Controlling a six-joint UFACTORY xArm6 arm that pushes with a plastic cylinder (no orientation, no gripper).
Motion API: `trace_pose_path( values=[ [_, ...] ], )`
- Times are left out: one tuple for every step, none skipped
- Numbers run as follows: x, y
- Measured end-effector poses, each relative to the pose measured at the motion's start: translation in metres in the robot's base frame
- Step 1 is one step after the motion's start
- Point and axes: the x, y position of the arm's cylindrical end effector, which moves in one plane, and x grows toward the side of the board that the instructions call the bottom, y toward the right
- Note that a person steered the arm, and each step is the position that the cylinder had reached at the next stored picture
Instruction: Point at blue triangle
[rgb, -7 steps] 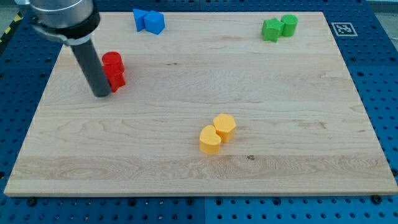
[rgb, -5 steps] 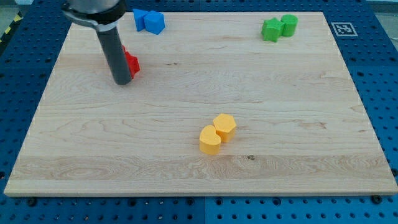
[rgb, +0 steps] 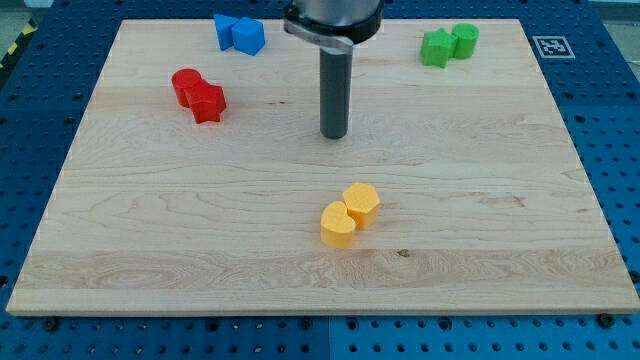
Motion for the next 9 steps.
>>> trace_pose_path(
  values=[
    [-0.02, -0.015],
    [-0.042, -0.034],
    [-0.068, -0.06],
    [-0.094, -0.104],
    [-0.12, -0.154],
    [-0.147, -0.193],
    [-0.174, -0.196],
    [-0.192, -0.196],
    [-0.185, -0.183]
  ],
)
